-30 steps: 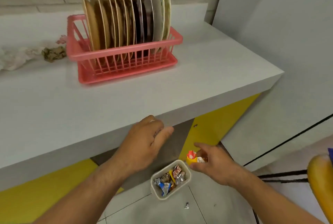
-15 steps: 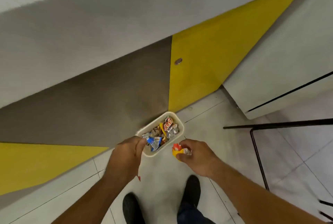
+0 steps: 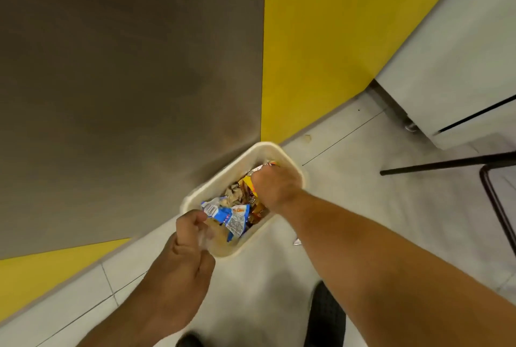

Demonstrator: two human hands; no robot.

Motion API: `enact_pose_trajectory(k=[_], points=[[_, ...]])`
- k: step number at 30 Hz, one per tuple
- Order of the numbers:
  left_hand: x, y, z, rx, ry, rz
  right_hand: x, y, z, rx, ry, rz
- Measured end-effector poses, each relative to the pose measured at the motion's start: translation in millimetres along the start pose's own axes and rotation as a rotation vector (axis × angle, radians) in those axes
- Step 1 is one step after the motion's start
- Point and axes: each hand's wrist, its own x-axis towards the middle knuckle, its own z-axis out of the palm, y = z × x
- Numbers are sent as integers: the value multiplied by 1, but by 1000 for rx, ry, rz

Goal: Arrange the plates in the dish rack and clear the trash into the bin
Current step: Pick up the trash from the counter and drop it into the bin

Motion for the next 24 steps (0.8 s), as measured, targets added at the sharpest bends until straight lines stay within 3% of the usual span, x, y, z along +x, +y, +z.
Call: enact_pose_trajectory(k=[6,9,13,19,22,24], points=[[60,-1,14,260,72,186,33,9,31,10,-104,-24],[98,-4,34,297,56,84,35,16,22,123,-189,-37],[142,-16,67,377,-11,-66,22,27,7,239,-121,-22],[196,-51,106,624,-200,-74,-5,30,-15,242,-81,-121],[230,-97,127,587,-348,-118,-15,28,-22,245,-52,-122],[239,-127,136,559,-359,-147,-21,28,-26,271,-27,-99]])
